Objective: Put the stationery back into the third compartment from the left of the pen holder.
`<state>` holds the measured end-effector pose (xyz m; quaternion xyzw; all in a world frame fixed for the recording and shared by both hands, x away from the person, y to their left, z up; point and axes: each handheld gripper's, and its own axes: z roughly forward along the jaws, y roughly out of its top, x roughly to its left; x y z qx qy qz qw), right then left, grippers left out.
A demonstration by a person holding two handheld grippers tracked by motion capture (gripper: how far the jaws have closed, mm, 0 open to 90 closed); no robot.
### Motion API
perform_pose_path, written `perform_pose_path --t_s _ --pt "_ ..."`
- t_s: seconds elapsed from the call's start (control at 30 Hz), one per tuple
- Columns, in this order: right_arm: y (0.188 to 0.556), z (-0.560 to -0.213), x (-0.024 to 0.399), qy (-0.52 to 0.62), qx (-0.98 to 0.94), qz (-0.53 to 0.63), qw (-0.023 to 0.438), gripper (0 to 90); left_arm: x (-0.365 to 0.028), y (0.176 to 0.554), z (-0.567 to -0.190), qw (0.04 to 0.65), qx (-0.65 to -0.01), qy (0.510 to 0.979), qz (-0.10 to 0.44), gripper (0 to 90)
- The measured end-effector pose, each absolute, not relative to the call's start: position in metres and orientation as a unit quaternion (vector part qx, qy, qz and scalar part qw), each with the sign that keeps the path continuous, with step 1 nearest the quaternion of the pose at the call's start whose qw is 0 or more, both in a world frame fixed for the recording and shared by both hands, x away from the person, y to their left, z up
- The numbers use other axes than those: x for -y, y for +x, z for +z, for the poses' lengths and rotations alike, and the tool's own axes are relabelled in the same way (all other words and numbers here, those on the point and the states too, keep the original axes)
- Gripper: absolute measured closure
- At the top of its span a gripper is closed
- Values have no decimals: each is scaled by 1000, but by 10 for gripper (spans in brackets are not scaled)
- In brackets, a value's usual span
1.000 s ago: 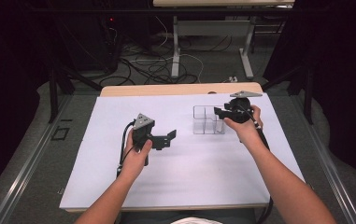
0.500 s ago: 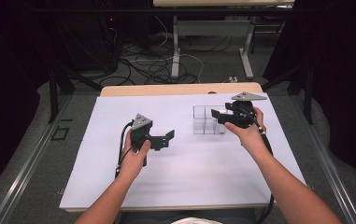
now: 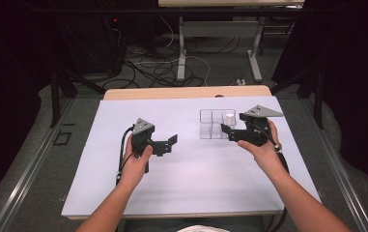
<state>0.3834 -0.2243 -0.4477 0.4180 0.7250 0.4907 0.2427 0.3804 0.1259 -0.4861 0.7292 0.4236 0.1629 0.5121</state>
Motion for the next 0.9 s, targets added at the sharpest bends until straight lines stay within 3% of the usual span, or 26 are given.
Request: perform_pose_path --t_s 0.47,0.9 --pt "357 -464 248 421 -730 469 263 101 -143 370 -484 507 -436 728 152 10" --pt "352 -486 266 451 -720 470 241 76 -164 357 -486 494 -428 736 177 10"
